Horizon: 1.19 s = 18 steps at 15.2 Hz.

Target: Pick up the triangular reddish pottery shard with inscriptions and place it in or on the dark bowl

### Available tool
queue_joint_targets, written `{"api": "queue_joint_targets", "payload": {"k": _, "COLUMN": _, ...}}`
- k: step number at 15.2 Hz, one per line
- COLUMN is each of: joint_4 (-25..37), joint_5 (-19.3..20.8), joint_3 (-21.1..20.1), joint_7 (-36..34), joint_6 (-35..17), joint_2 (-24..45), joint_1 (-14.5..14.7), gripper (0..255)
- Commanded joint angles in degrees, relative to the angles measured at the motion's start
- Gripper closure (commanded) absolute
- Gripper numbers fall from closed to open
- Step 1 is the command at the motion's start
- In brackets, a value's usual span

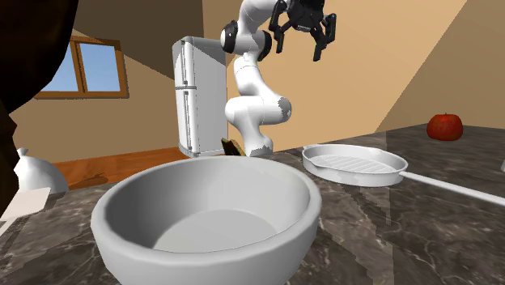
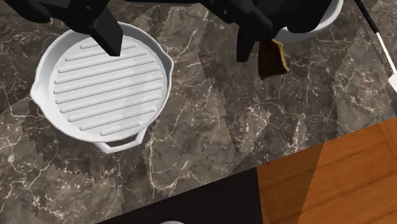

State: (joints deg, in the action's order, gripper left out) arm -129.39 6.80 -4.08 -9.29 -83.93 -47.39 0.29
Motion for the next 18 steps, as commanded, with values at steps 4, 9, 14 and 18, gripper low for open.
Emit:
{"api": "queue_joint_targets", "payload": {"k": 4, "joint_4": -3.54, "joint_5": 1.27, "joint_3": 5.45, "joint_7": 6.13, "joint_6": -4.16, "joint_2": -0.46, "joint_1": 0.29, "gripper": 0}}
{"api": "queue_joint_targets", "payload": {"k": 9, "joint_4": -7.39, "joint_5": 3.12, "joint_3": 14.68, "joint_7": 16.45, "joint_6": -11.22, "joint_2": 1.4, "joint_1": 0.68, "gripper": 0}}
{"api": "queue_joint_targets", "payload": {"k": 14, "joint_4": -8.59, "joint_5": 3.82, "joint_3": 24.13, "joint_7": 27.15, "joint_6": -18.27, "joint_2": 6.6, "joint_1": 1.74, "gripper": 0}}
{"api": "queue_joint_targets", "payload": {"k": 18, "joint_4": -7.63, "joint_5": 2.73, "joint_3": 31.94, "joint_7": 36.33, "joint_6": -23.61, "joint_2": 13.02, "joint_1": 3.78, "gripper": 0}}
